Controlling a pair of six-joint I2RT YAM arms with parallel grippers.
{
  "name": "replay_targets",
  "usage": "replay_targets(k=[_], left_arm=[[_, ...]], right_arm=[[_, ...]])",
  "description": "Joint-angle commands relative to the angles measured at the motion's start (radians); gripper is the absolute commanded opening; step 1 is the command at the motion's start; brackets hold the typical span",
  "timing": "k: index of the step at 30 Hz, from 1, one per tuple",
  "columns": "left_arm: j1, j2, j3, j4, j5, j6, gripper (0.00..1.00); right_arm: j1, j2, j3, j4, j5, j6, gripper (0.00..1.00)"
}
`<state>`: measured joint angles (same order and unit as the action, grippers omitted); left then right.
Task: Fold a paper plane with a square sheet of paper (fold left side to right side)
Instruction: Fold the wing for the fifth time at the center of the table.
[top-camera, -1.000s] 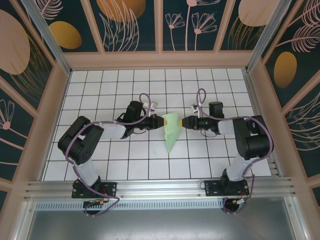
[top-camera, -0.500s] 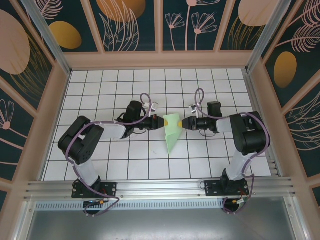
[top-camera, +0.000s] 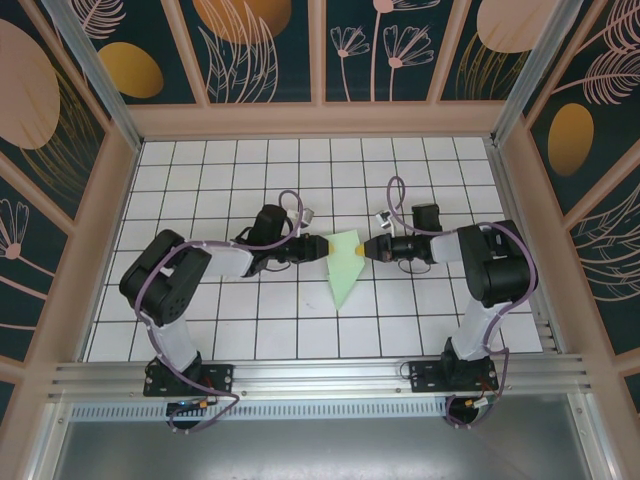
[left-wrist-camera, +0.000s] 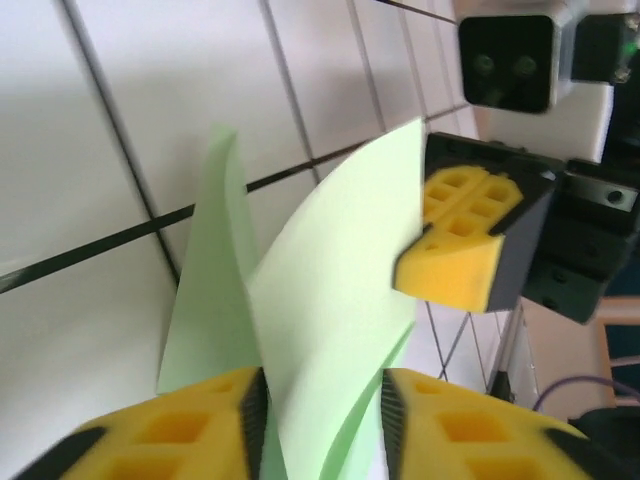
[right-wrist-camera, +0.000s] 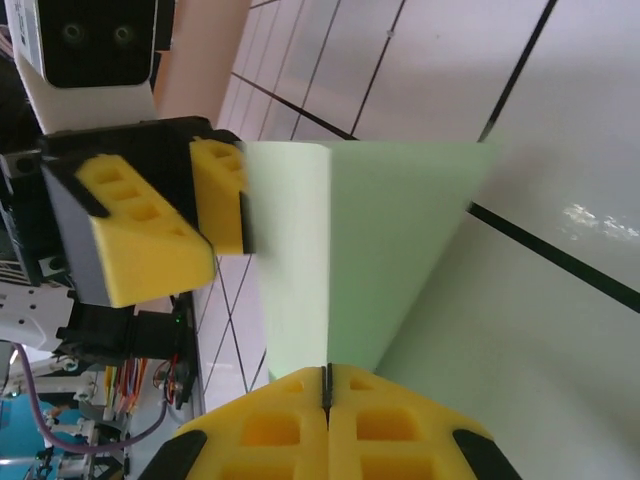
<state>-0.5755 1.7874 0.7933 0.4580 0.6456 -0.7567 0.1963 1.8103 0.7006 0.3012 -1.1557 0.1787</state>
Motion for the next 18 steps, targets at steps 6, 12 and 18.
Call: replay_targets(k=[6, 12, 18], left_arm=[[0.014, -0.248, 0.078, -0.379, -0.307, 0.189, 0.53], [-0.106, -0.372, 0.088, -0.524, -0.415, 0.259, 0.51], [-0.267, -0.342, 0.106, -0.569, -0.449, 0.214, 0.51]], right_arm=[[0.014, -0.020, 0.016, -0.097, 0.163, 0.121, 0.01], [0.027, -0.061, 0.032, -0.189, 0.227, 0.219, 0.03], [0.032, -0.088, 0.051, -0.253, 0.262, 0.283, 0.05]])
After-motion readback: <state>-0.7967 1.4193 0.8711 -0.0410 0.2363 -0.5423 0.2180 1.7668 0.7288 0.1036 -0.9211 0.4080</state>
